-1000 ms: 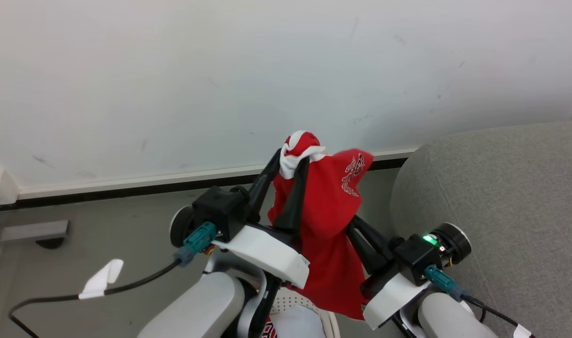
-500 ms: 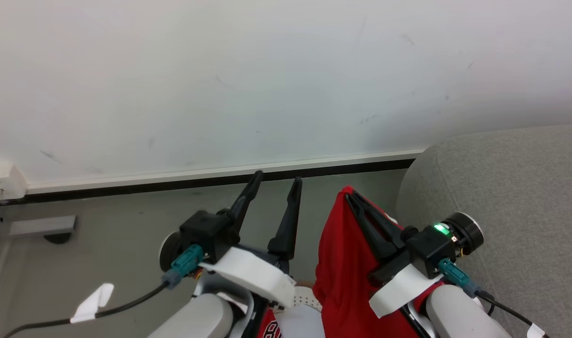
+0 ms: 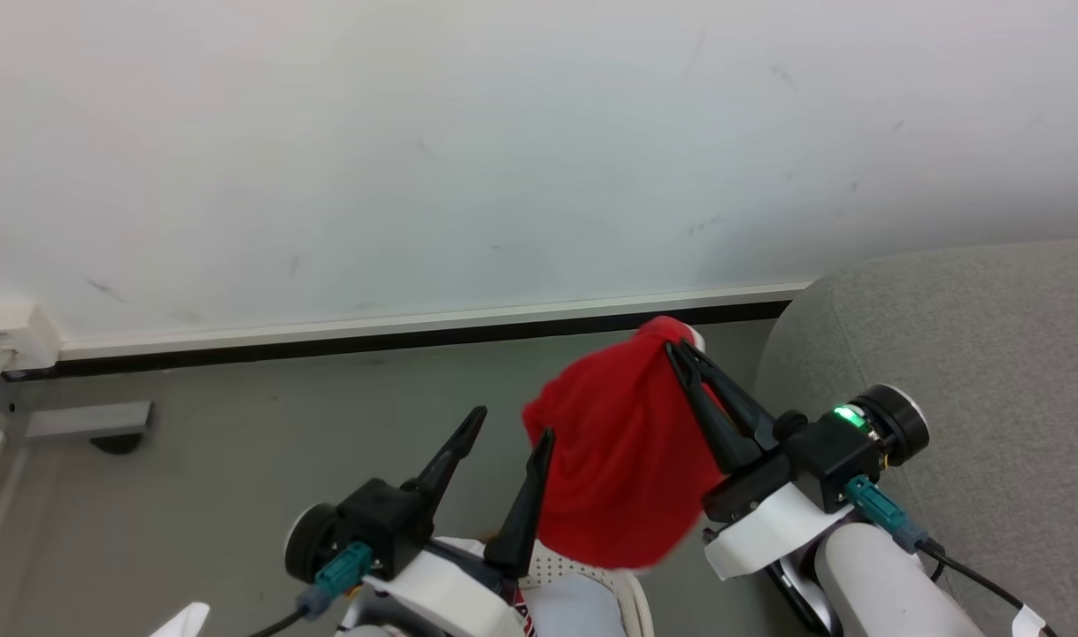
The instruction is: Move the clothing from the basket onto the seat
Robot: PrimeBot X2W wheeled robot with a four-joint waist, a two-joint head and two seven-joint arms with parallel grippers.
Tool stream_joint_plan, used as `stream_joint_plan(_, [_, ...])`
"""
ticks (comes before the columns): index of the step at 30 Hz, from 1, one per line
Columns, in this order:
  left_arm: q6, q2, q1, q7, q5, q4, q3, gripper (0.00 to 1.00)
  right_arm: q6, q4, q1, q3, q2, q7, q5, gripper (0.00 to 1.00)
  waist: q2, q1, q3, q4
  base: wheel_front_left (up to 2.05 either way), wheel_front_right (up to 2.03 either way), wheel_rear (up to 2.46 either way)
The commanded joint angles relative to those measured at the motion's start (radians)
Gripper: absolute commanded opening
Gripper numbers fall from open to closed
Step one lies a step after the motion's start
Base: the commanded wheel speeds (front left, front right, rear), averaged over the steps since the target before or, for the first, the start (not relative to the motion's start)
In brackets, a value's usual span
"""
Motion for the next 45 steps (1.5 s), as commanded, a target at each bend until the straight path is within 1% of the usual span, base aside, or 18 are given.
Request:
stream_joint_plan(1, [-0.009, 0.009, 0.018, -0.005, 0.009, 0.009, 0.002, 1.00, -0.002, -0.011, -0.015, -0.006, -0.001, 0.000, -0.007, 0.00, 0.0000, 0.0000, -0.001, -0.005, 0.00, 0.00, 0.00])
stream_joint_plan(3, [-0.024, 0.009, 0.027, -0.007, 0.014, 0.020, 0.001, 1.00, -0.002, -0.018, -0.016, -0.010, -0.001, 0.000, -0.011, 0.00, 0.0000, 0.0000, -0.001, -0.013, 0.00, 0.00, 0.00])
stream_joint_plan(7, [-0.040, 0.004, 0.046, -0.007, 0.020, 0.034, 0.012, 1.00, -0.002, -0.039, -0.014, -0.018, -0.001, 0.000, -0.023, 0.00, 0.0000, 0.0000, -0.001, -0.041, 0.00, 0.00, 0.00])
stream_joint_plan(13, [-0.058, -0.003, 0.059, -0.008, 0.038, 0.039, 0.030, 1.00, -0.002, -0.070, -0.001, -0.024, -0.001, 0.000, -0.031, 0.00, 0.0000, 0.0000, 0.005, -0.106, 0.00, 0.00, 0.00])
stream_joint_plan(19, [-0.075, -0.016, 0.061, -0.008, 0.058, 0.041, 0.045, 1.00, -0.002, -0.089, -0.004, -0.031, -0.001, 0.000, -0.038, 0.00, 0.0000, 0.0000, 0.015, -0.198, 0.00, 0.00, 0.00])
stream_joint_plan(24, [-0.090, -0.026, 0.053, -0.008, 0.066, 0.048, 0.049, 1.00, -0.002, -0.094, -0.004, -0.041, -0.001, 0.000, -0.044, 0.00, 0.0000, 0.0000, 0.029, -0.289, 0.00, 0.00, 0.00])
stream_joint_plan(28, [-0.107, -0.037, 0.043, -0.008, 0.077, 0.057, 0.039, 1.00, -0.002, -0.099, 0.007, -0.058, -0.001, 0.000, -0.049, 0.00, 0.0000, 0.0000, 0.039, -0.361, 0.00, 0.00, 0.00])
stream_joint_plan(33, [-0.126, -0.060, 0.027, -0.008, 0.091, 0.065, 0.016, 1.00, -0.002, -0.118, 0.028, -0.087, -0.001, 0.000, -0.071, 0.00, 0.0000, 0.0000, 0.050, -0.432, 0.00, 0.00, 0.00])
stream_joint_plan(39, [-0.142, -0.082, 0.003, -0.008, 0.102, 0.076, -0.008, 1.00, -0.002, -0.148, 0.057, -0.131, 0.000, 0.000, -0.088, 0.00, 0.0000, 0.0000, 0.064, -0.477, 0.00, 0.00, 0.00])
stream_joint_plan(45, [-0.152, -0.092, -0.030, 0.002, 0.116, 0.079, -0.023, 1.00, -0.002, -0.175, 0.062, -0.175, 0.000, 0.000, -0.088, 0.00, 0.0000, 0.0000, 0.097, -0.479, 0.00, 0.00, 0.00])
